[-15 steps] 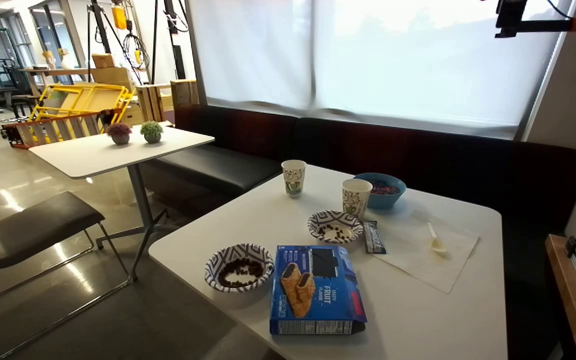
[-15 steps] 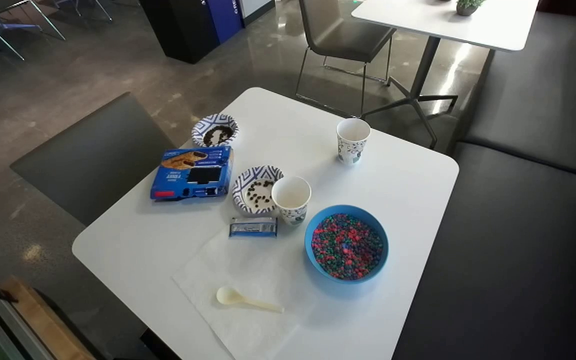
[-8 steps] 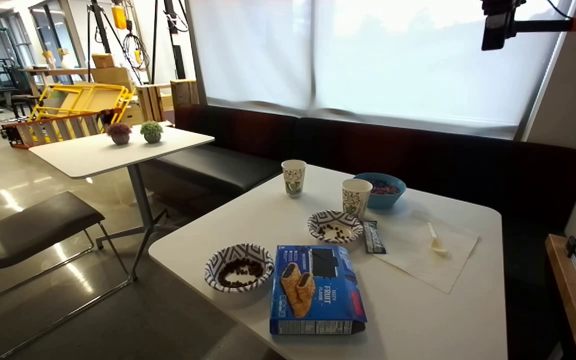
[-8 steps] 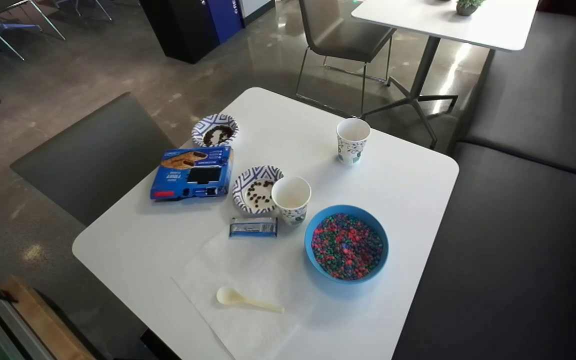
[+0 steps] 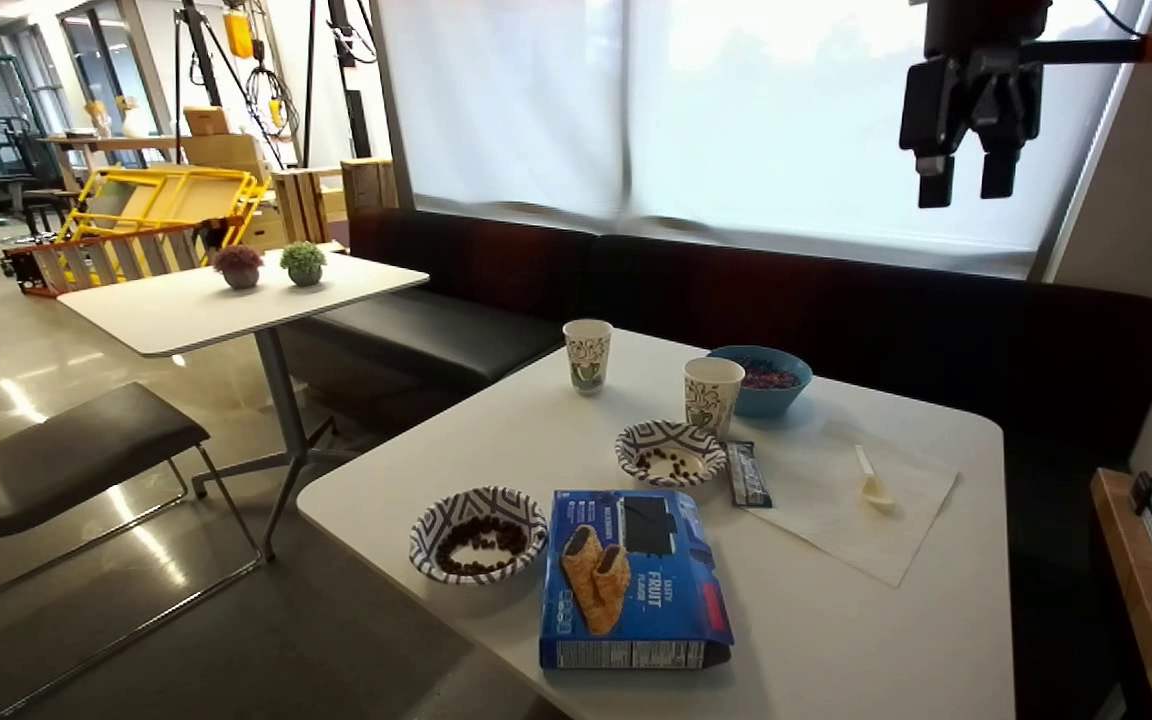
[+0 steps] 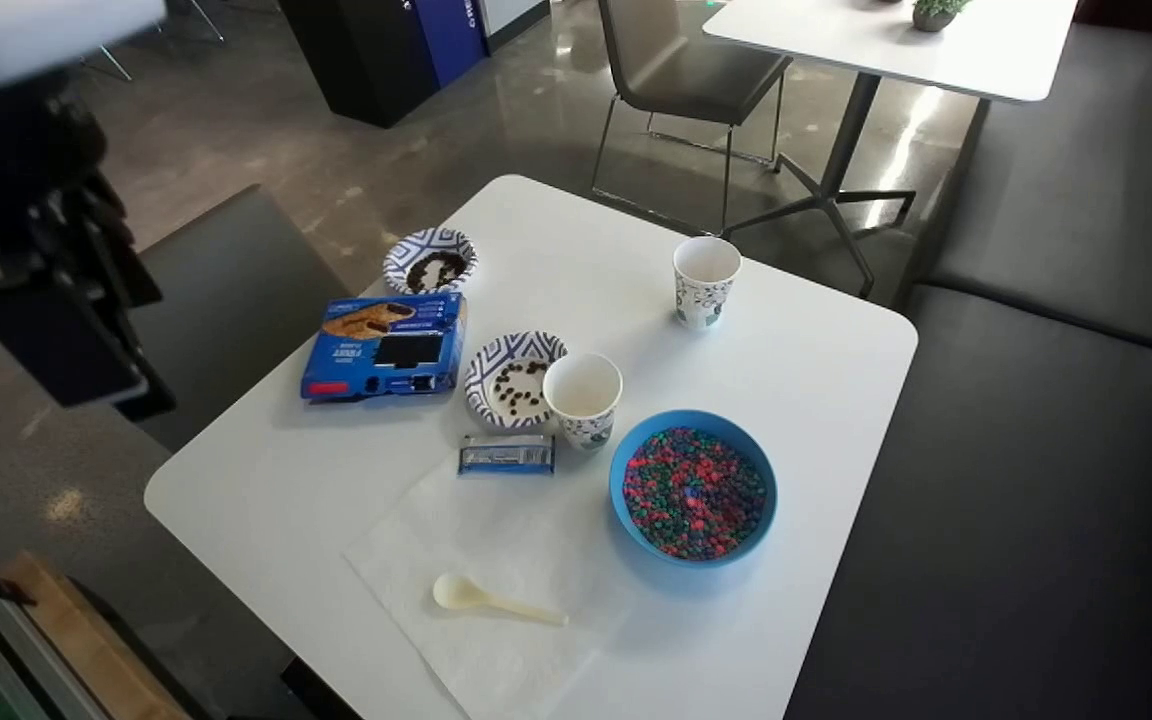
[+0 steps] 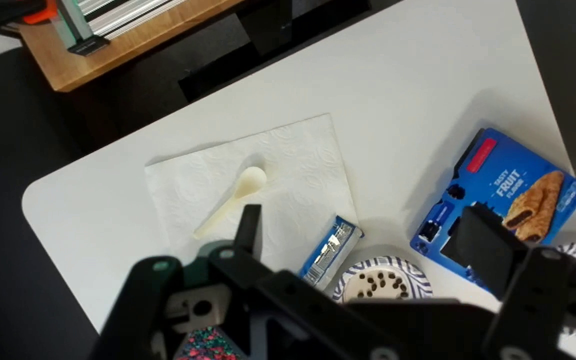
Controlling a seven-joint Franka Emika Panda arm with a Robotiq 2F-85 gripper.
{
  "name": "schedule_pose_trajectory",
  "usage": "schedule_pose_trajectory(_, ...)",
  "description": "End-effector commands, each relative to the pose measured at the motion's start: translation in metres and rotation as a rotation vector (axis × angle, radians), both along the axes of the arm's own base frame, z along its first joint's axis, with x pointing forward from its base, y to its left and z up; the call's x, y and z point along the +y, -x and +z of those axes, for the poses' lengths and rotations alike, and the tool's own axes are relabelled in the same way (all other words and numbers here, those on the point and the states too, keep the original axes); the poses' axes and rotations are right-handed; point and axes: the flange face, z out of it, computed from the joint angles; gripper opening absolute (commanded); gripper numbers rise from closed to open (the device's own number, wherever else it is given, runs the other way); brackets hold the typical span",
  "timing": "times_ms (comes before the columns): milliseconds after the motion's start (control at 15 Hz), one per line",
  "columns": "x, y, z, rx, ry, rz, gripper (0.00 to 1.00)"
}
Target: Use the spoon to move some of the brown objects from the left plate to the right plate
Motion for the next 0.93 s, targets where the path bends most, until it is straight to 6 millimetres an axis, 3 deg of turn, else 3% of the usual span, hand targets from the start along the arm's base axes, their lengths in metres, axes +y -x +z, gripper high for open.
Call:
schedule_pose_trajectory(0,-0.041,0.015,-0.043,-0.053,-0.073,-0.168,1.00)
schedule_pose_trajectory(333,-0.098,0.038,-0.116,-0.126,-0.124,-0.387,1.00)
schedule_pose_trajectory(400,-0.115,0.026,-0.123,-0.116,-0.113,-0.411,1.00)
schedule_pose_trajectory(800,-0.137,0.034,-0.199,-0.032,-0.117,-0.449,1.00)
schedule_pose_trajectory(867,-0.134,0.033,-0.174,-0.057,-0.102,-0.450,1.00)
